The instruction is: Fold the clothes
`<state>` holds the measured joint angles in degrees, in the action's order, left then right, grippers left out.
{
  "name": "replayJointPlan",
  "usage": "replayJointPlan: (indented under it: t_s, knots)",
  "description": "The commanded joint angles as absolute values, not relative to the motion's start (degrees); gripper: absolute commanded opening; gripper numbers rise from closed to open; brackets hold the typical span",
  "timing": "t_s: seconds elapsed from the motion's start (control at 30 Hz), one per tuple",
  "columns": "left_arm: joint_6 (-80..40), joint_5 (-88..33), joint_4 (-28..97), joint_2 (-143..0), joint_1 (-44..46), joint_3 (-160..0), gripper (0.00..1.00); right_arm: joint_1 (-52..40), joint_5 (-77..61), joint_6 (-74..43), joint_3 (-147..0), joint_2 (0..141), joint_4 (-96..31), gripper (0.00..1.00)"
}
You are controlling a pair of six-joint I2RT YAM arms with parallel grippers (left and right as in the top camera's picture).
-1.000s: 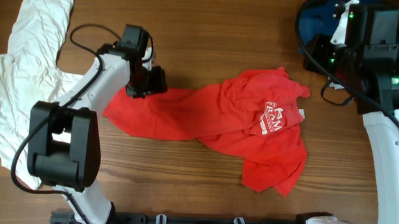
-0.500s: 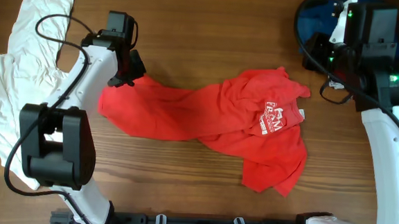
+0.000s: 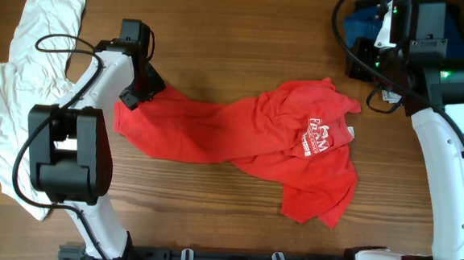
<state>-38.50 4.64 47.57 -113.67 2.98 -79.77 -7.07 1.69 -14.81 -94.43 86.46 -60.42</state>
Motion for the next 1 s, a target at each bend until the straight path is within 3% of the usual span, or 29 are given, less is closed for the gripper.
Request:
replayJointPlan:
  t_s: [0.0, 0.13, 0.23, 0.3, 0.43, 0.77, 0.87, 0.93, 0.97]
  knots:
    - [-39.4, 4.6, 47.8, -114.9, 2.8, -79.7, 0.59, -7.0, 1.4, -13.5, -95.1, 86.8, -60.4, 0.47]
    - [-39.2, 4.6, 47.2, -117.5, 2.7, -79.7, 0.59, -7.0, 1.4, -13.5, -95.1, 86.8, -60.4, 0.47]
    - [-39.2, 4.6, 46.9, -118.5, 2.5, -79.7, 0.49, -7.0, 1.4, -13.4, -95.1, 86.8, -60.5, 0.48]
    - [-39.2, 4.6, 46.7, -118.5, 2.2, -79.7, 0.29, -7.0, 1.4, -13.5, -95.1, 86.8, -60.5, 0.47]
    - [-39.3, 4.6, 47.6, -118.5, 1.5, -80.1, 0.04, -7.0, 1.4, -13.5, -95.1, 86.8, -60.5, 0.48]
    - [-31.8, 4.6, 62.6, -117.4, 0.6, -93.5, 0.05, -7.0, -2.1, -13.5, -95.1, 86.8, -61.2, 0.53]
    - [-29.5, 4.6, 64.0, -116.3, 0.6, -95.3, 0.18, -7.0, -4.1, -13.8, -93.6, 86.9, -61.3, 0.54]
    - [-28.7, 4.6, 64.3, -116.1, 0.6, -95.3, 0.18, -7.0, -4.2, -14.0, -92.1, 87.6, -61.3, 0.54]
    - [-28.7, 4.6, 64.4, -116.1, 0.6, -95.3, 0.12, -7.0, -4.2, -14.1, -91.0, 88.4, -61.0, 0.54]
